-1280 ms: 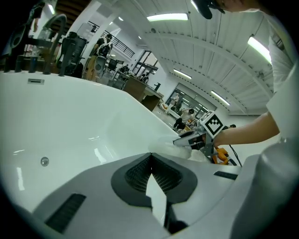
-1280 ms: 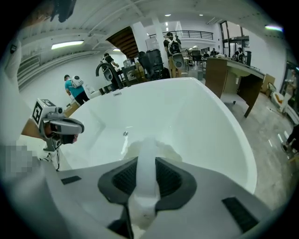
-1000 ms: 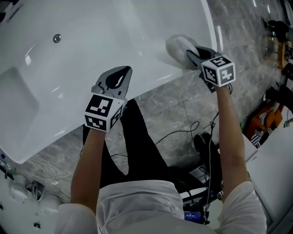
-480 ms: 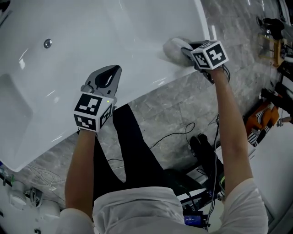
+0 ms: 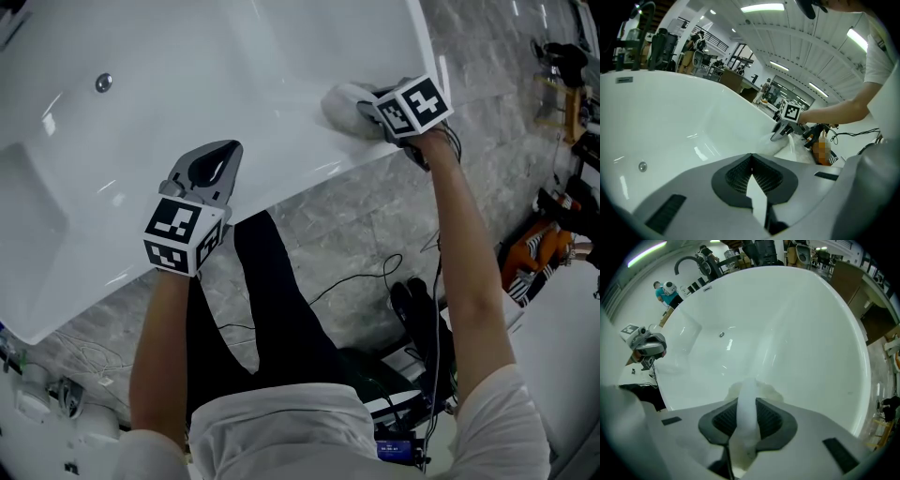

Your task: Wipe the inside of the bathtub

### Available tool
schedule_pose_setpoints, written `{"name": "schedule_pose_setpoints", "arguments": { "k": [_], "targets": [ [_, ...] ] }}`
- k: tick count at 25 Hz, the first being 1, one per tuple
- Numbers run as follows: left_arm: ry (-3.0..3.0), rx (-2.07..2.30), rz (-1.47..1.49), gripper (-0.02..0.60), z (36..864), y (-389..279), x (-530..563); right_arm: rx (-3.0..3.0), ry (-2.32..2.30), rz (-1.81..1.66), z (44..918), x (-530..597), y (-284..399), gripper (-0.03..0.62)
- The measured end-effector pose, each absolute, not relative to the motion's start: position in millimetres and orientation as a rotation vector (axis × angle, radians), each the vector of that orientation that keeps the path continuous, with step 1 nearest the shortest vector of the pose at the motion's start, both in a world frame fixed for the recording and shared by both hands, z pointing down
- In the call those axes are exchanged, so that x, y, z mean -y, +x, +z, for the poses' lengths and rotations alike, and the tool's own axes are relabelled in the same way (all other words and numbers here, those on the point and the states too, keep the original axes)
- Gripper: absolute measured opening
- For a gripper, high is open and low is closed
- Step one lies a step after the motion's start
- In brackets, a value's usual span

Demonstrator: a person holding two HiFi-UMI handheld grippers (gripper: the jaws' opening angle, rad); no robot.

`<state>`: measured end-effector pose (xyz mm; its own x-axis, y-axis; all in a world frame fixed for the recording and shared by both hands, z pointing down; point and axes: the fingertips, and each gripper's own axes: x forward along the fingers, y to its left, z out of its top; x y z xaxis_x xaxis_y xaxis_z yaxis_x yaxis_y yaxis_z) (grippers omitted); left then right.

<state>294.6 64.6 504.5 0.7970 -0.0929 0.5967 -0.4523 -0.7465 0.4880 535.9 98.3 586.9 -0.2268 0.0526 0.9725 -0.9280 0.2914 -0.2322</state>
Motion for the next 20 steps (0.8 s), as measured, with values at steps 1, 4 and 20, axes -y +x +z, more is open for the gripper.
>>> {"name": "schedule_pose_setpoints", "arguments": {
  "k": [1, 4, 20],
  "targets": [
    [2.344, 0.412, 0.737, 0.011, 505, 288, -63, 1.497, 0.848, 1.163, 587, -98, 530, 0.101],
    [2.344, 0.441, 0.752, 0.011, 508, 267, -57, 1.513, 0.833, 1.19, 590, -98, 509, 0.101],
    [2.306, 0.587, 0.785, 0.011, 518, 152, -43, 1.626, 0.718, 1.237, 591, -96, 373, 0.101]
  ]
}}
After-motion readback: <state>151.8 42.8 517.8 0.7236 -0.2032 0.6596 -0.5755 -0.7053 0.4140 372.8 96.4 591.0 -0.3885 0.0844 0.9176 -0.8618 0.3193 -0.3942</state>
